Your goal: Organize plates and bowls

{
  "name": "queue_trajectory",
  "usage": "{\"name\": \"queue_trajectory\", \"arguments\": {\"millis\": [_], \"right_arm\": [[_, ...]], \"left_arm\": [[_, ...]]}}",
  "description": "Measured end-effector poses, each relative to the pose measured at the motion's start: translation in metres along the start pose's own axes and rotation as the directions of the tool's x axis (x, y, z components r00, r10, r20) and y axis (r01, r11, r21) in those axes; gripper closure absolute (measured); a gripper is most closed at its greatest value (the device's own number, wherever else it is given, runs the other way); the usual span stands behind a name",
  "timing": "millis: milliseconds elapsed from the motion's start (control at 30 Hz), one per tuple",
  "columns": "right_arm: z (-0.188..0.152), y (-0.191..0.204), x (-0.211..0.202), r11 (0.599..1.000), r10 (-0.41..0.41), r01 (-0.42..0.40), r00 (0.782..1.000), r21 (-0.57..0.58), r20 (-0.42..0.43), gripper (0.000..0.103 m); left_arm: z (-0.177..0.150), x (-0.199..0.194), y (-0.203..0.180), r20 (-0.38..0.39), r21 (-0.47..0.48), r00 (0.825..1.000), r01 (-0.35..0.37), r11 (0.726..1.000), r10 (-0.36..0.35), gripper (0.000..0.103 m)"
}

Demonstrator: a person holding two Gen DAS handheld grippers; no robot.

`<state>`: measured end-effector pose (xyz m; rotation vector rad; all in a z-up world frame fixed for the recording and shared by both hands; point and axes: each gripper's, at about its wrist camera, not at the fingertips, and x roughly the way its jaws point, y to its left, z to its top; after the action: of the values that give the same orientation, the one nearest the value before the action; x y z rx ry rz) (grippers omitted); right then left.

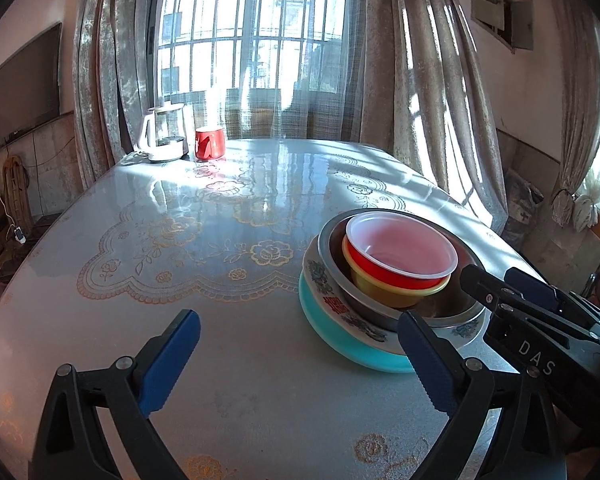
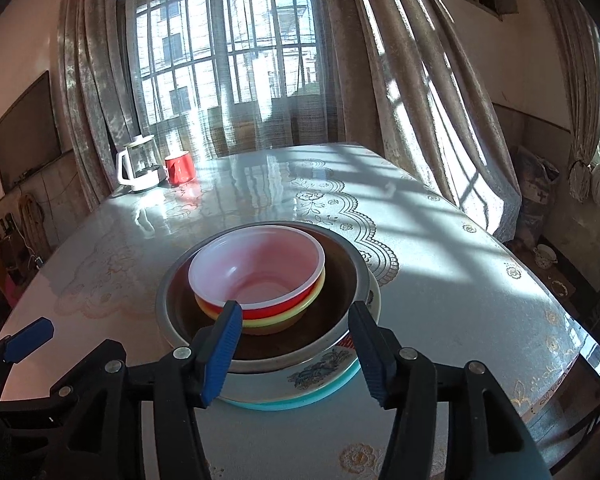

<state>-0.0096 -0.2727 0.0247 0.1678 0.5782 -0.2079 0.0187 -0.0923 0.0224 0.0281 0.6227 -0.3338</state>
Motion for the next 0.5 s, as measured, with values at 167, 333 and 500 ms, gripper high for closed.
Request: {"name": "queue_trajectory", "arguments": {"millis": [167, 333, 500], "right_arm": [[0.0006, -0.0001, 0.0008, 1.000, -0.001, 0.001, 1.000, 0.004, -0.002, 0.047], [0.0010, -0.0003, 0.0015, 1.000, 0.000, 0.000, 1.000, 0.004, -0.004, 0.047], [0.0017, -0.0001, 0.0033, 1.000, 0.000, 0.000, 1.000, 0.002, -0.004, 0.047]], "left_arm": [[0.0002, 0.0004, 0.0002, 0.001, 0.004, 1.000, -0.002, 1.000, 0.002, 0.002], [0.0006, 0.0029, 0.0011, -0.002, 0.007, 1.000, -0.004, 1.000, 0.004, 0.001], [0.0012, 0.0039, 0.0020, -0.004, 0.005, 1.000, -0.007, 1.000, 0.007, 0.001]]}}
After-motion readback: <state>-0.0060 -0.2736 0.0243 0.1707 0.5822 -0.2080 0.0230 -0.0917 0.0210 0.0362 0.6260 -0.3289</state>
